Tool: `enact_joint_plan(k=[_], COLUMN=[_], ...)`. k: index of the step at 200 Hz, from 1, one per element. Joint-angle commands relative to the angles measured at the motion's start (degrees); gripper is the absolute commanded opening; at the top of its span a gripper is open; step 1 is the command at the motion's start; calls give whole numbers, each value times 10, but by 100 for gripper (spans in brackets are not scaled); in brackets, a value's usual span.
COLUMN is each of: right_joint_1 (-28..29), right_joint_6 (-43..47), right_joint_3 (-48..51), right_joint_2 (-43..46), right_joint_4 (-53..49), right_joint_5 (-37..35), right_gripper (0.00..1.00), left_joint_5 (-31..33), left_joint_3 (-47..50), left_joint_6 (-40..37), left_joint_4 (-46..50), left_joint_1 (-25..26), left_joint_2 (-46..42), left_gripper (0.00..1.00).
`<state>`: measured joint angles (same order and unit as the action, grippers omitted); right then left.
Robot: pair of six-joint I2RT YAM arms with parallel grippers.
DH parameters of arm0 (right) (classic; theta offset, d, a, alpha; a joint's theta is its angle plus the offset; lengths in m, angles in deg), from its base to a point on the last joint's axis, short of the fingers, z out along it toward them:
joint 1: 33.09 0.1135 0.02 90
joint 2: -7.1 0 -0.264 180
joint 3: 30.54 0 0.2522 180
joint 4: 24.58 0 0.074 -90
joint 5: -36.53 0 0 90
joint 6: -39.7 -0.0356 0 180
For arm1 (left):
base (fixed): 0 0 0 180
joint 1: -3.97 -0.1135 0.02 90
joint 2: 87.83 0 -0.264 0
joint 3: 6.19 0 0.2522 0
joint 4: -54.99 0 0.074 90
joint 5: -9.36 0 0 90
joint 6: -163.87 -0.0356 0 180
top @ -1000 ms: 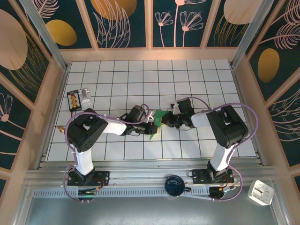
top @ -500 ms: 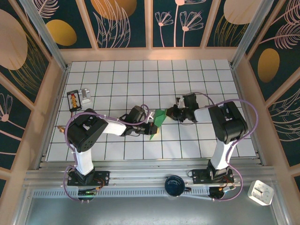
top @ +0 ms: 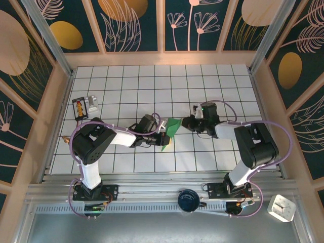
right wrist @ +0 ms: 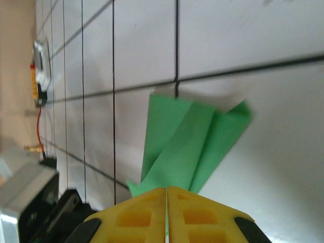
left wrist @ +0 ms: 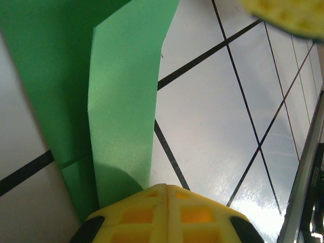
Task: Fold a paper plane with a square sheet of paper (pick it up from the middle)
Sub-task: Fold the wing for the fifth time at the center of the table.
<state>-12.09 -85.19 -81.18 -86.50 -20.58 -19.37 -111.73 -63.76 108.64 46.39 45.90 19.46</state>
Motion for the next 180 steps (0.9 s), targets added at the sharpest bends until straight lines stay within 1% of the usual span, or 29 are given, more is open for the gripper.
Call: enact_joint_plan(k=[1, 25, 60, 134, 180], right_joint_1=[38, 68, 74, 22, -11], right_joint_6=[-3, -9, -6, 12, 18], right_joint_3=[7, -16, -44, -75, -85], right_joint_2=[-10, -43, -85, -143, -154], right_joint_4=[26, 40, 41, 10, -3], right_joint_5=[-4, -1, 4, -13, -24], right_gripper=[9, 9, 9, 8, 7], left_joint_5=[22, 21, 22, 29, 33], left_joint_3=[42, 42, 40, 47, 57], left_joint_6=[8, 11, 6, -4, -3], left_joint_4=[134, 138, 149, 156, 154], left_joint_1=[-1, -1, 0, 0, 0], left_joint_2=[39, 41, 41, 41, 40], left_gripper=[0, 0, 0, 0, 0])
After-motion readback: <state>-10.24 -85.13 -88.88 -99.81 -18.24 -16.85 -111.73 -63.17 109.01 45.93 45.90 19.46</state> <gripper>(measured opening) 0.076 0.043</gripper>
